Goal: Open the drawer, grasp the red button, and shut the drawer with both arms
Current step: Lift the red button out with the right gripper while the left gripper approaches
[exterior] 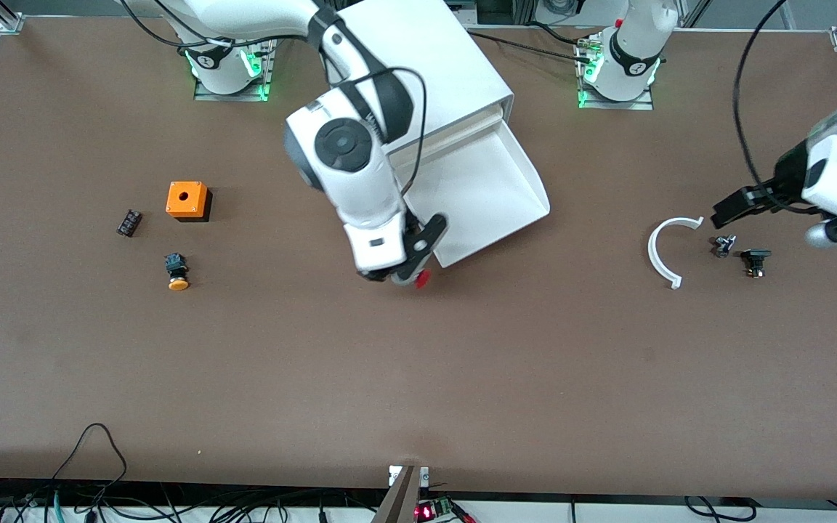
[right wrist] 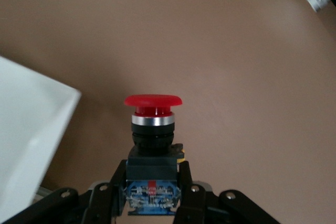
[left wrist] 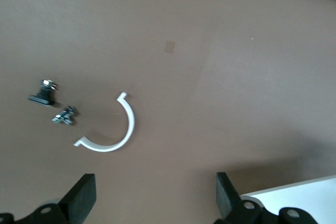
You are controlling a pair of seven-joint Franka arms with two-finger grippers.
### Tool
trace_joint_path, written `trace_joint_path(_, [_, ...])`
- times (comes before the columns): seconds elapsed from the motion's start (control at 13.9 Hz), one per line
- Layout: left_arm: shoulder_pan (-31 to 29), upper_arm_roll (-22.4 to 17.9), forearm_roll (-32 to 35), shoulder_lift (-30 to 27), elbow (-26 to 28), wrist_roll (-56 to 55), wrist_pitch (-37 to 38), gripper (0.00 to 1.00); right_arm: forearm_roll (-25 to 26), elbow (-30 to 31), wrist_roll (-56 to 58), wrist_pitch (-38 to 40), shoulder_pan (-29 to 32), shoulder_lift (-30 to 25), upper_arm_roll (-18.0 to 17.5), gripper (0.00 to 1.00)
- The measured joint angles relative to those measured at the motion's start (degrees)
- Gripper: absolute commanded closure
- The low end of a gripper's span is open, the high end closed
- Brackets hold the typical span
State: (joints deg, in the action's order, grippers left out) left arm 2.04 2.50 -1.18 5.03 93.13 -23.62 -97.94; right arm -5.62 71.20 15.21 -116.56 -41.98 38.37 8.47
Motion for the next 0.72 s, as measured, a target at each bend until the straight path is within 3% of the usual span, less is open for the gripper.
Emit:
trace_joint_path(0.29, [1.42,3.98,0.0,2.97,3.66,-10.72,-8.13,0.0,-0.01,9.57,-14.26,1.64,1.66,-3.75,3.51,0.75])
trace_joint_path(0.5, [3.95,5.42,0.01,5.32,6.97,-19.4,-14.99,0.0,-0.02,18.7,-22.27,1.55,4.87,-5.98,3.76,0.75])
trace_joint_path(0.72, [6.62,5.9,0.01,8.3,12.49,-26.52,-26.55,0.0,-0.02,24.35,-26.57,1.07,7.28,-6.44,3.86,0.74])
